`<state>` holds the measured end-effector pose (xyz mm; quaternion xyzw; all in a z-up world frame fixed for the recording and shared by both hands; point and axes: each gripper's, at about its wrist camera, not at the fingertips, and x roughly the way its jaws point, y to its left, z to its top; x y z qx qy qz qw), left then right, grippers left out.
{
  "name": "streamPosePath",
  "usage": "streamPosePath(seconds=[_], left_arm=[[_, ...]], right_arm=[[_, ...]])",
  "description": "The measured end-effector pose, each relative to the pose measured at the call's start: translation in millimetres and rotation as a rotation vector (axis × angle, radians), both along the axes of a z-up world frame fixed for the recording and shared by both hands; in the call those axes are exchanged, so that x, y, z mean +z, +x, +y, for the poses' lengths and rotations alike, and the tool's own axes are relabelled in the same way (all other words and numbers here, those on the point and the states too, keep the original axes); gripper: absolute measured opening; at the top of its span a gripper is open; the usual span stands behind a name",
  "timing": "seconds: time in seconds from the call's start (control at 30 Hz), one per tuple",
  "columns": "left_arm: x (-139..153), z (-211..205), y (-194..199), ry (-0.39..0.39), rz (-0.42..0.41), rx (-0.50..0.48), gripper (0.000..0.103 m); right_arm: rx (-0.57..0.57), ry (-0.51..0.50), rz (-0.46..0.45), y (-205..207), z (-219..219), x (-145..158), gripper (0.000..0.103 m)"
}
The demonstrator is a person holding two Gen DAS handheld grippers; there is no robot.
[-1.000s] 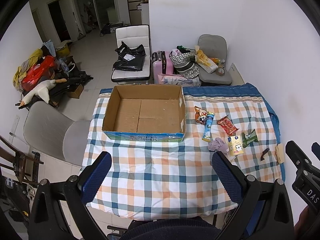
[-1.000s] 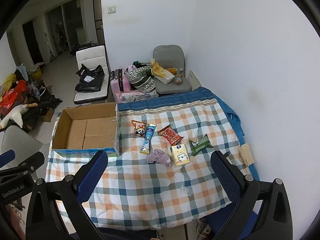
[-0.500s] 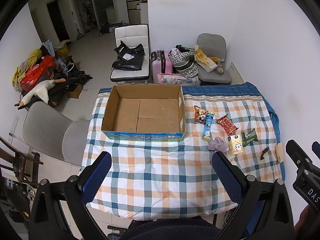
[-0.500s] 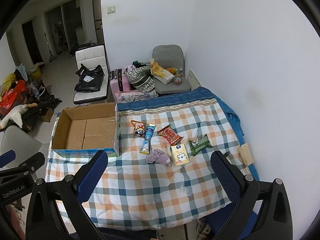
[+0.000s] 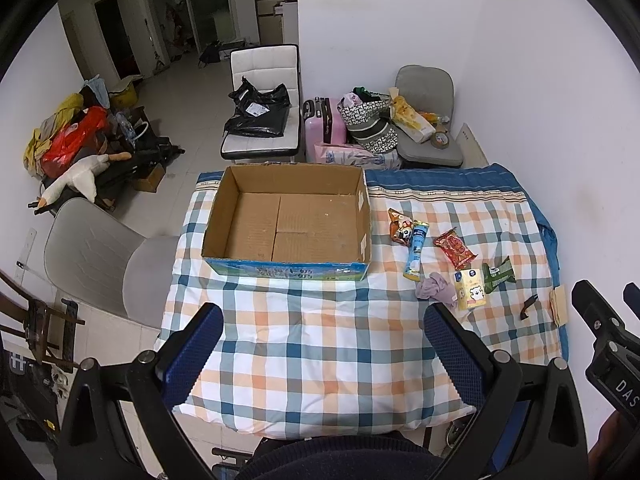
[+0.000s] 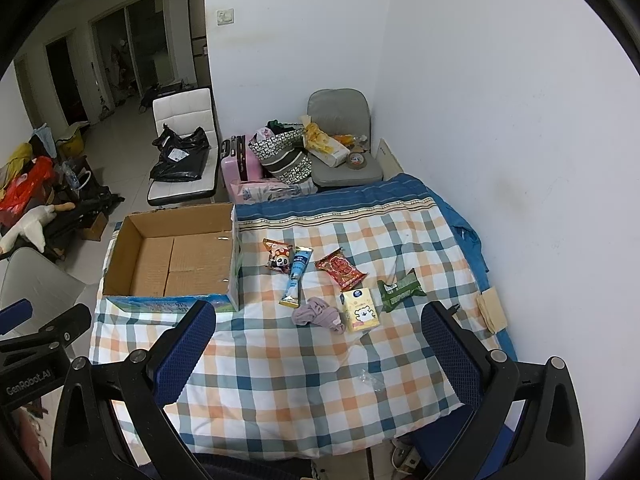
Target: Organize soft objects
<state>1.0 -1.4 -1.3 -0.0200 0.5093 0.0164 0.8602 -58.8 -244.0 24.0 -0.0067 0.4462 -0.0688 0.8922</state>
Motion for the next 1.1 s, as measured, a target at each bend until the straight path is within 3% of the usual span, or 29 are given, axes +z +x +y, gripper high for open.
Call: streamPosePath(seconds=[1.1], left_arm=[[-3.0, 1.2, 0.4, -0.003, 0.006, -0.002, 0.103]], right_arm=[[0.007, -0.006, 0.012, 8.7, 7.6, -7.4, 0.103]])
